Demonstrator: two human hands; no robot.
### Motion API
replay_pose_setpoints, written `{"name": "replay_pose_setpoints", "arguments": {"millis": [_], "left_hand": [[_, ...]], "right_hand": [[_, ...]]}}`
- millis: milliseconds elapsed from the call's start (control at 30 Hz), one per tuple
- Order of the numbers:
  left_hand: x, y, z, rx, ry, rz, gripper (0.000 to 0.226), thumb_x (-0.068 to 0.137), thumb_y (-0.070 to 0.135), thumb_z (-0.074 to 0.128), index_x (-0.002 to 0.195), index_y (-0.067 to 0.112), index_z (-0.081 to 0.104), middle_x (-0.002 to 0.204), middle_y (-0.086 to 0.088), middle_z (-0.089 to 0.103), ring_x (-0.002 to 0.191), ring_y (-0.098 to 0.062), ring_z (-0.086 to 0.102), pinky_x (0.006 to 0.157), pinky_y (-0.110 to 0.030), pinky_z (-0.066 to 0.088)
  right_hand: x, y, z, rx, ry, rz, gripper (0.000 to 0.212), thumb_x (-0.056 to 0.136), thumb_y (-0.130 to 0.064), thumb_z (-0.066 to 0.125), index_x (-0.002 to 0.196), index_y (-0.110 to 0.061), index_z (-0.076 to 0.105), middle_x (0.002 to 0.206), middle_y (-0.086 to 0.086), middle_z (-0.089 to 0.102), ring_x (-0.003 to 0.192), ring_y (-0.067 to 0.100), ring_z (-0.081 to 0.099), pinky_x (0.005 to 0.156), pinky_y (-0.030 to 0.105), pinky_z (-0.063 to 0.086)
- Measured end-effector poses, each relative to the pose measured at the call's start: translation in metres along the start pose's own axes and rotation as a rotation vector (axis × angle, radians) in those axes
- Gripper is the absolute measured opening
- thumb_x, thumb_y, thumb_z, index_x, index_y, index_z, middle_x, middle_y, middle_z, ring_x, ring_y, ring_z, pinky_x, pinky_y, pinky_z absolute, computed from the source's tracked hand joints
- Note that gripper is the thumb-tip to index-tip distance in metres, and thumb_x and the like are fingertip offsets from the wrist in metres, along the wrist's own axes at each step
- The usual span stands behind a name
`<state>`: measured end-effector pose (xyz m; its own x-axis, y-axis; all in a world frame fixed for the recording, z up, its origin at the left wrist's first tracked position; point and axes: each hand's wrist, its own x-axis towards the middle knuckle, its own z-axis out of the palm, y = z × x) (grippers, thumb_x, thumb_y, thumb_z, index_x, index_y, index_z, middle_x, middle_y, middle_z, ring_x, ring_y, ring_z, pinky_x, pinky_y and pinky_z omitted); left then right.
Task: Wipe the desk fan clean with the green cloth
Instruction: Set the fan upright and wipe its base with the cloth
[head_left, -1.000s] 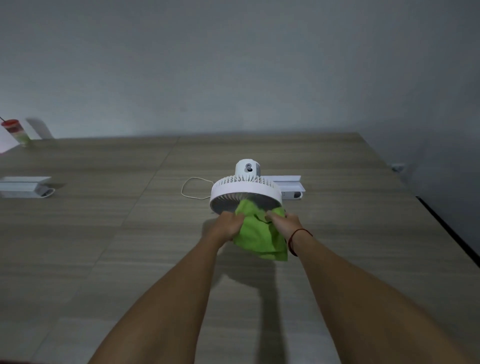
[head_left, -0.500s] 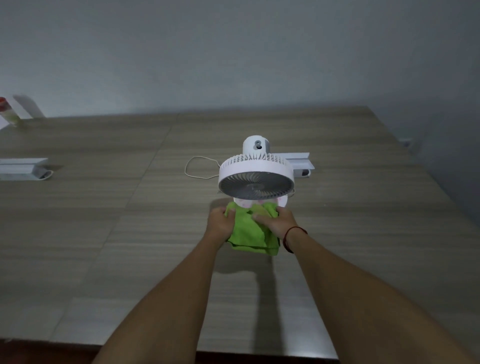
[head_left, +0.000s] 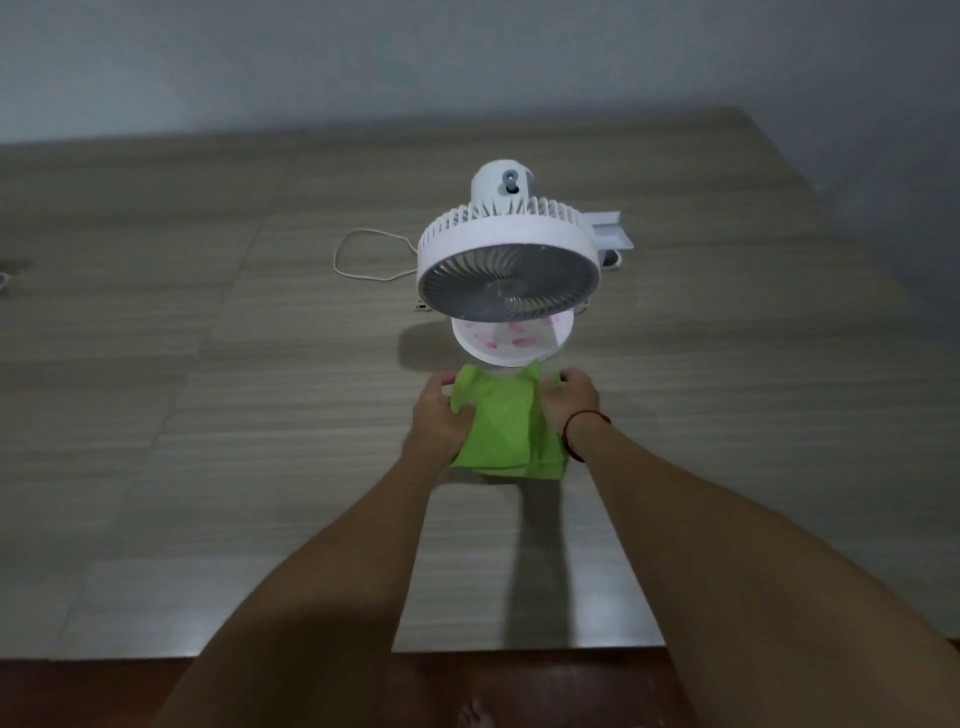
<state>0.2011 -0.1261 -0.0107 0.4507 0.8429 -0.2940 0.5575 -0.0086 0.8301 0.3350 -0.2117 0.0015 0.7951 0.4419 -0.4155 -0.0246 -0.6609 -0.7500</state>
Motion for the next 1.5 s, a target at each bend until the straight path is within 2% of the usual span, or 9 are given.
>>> {"name": "replay_pose_setpoints", "arguments": {"millis": [133,367,467,567,667,733,1000,1267,1500], "left_hand": [[0.011,-0.026,0.012,0.382,0.041,0.150,0.061,0.089,0.027,0.061,0.142,0.008,0.038,0.140,-0.017,0.049,0.129,-0.033,0.048,0.107,-0.046,0.041],[0.035,-0.053,0.043,0.574,0.041,0.431,0.048,0.098,0.029,0.043,0.142,0.008,0.043,0.155,-0.011,0.035,0.146,-0.024,0.028,0.118,-0.039,0.023],[0.047,-0.071,0.055,0.582,0.128,0.489,0.050,0.098,0.028,0.041,0.144,0.009,0.039,0.156,-0.011,0.033,0.146,-0.022,0.026,0.120,-0.041,0.014],[0.049,-0.074,0.061,0.621,0.197,0.493,0.050,0.099,0.028,0.035,0.145,0.009,0.036,0.156,-0.011,0.032,0.146,-0.021,0.026,0.121,-0.041,0.007],[0.033,-0.079,0.066,0.655,0.247,0.452,0.048,0.099,0.026,0.031,0.143,0.006,0.037,0.154,-0.013,0.034,0.144,-0.023,0.029,0.120,-0.042,0.010],[0.012,-0.086,0.068,0.674,0.242,0.430,0.047,0.099,0.025,0.030,0.141,0.004,0.038,0.152,-0.016,0.036,0.142,-0.026,0.032,0.118,-0.042,0.016],[-0.059,-0.099,0.070,0.654,0.178,0.443,0.050,0.101,0.033,0.030,0.146,0.011,0.035,0.157,-0.011,0.029,0.146,-0.023,0.027,0.119,-0.039,0.016],[-0.026,-0.095,0.041,0.218,0.235,0.466,0.044,0.101,0.024,0.037,0.137,0.001,0.049,0.146,-0.016,0.047,0.137,-0.026,0.043,0.115,-0.031,0.029],[0.043,-0.077,0.040,0.334,0.251,0.432,0.047,0.100,0.018,0.035,0.144,0.000,0.037,0.150,-0.021,0.040,0.138,-0.031,0.039,0.113,-0.033,0.029]], "right_hand": [[0.016,0.022,0.005,-0.345,-0.004,-0.181,0.052,0.094,-0.029,0.048,0.141,-0.008,0.039,0.146,0.014,0.042,0.132,0.033,0.044,0.109,0.044,0.039],[0.038,0.057,0.052,-0.555,-0.044,-0.617,0.043,0.097,-0.028,0.041,0.136,-0.009,0.048,0.155,0.011,0.033,0.141,0.028,0.034,0.116,0.040,0.030],[0.053,0.068,0.065,-0.601,0.054,-0.760,0.039,0.096,-0.024,0.042,0.125,-0.003,0.056,0.144,0.015,0.046,0.132,0.032,0.043,0.111,0.038,0.033],[0.057,0.070,0.068,-0.582,0.171,-0.850,0.036,0.094,-0.023,0.045,0.115,0.000,0.064,0.148,0.019,0.039,0.134,0.034,0.039,0.111,0.037,0.034],[0.041,0.078,0.067,-0.656,0.238,-0.870,0.036,0.094,-0.022,0.042,0.114,-0.003,0.065,0.134,0.019,0.053,0.121,0.036,0.050,0.098,0.038,0.043],[0.022,0.092,0.064,-0.652,0.158,-0.867,0.035,0.094,-0.021,0.040,0.110,-0.003,0.065,0.121,0.020,0.062,0.109,0.037,0.057,0.090,0.038,0.045],[-0.032,0.134,0.042,-0.562,0.032,-0.800,0.036,0.097,-0.021,0.040,0.118,0.002,0.058,0.135,0.022,0.051,0.125,0.035,0.047,0.103,0.036,0.037],[-0.013,0.128,0.023,-0.107,0.155,-0.743,0.037,0.097,-0.023,0.046,0.124,-0.002,0.062,0.131,0.014,0.062,0.123,0.028,0.055,0.103,0.028,0.039],[0.049,0.095,0.026,-0.216,0.168,-0.680,0.043,0.094,-0.021,0.043,0.133,-0.004,0.051,0.138,0.018,0.054,0.127,0.032,0.051,0.107,0.036,0.040]]}}
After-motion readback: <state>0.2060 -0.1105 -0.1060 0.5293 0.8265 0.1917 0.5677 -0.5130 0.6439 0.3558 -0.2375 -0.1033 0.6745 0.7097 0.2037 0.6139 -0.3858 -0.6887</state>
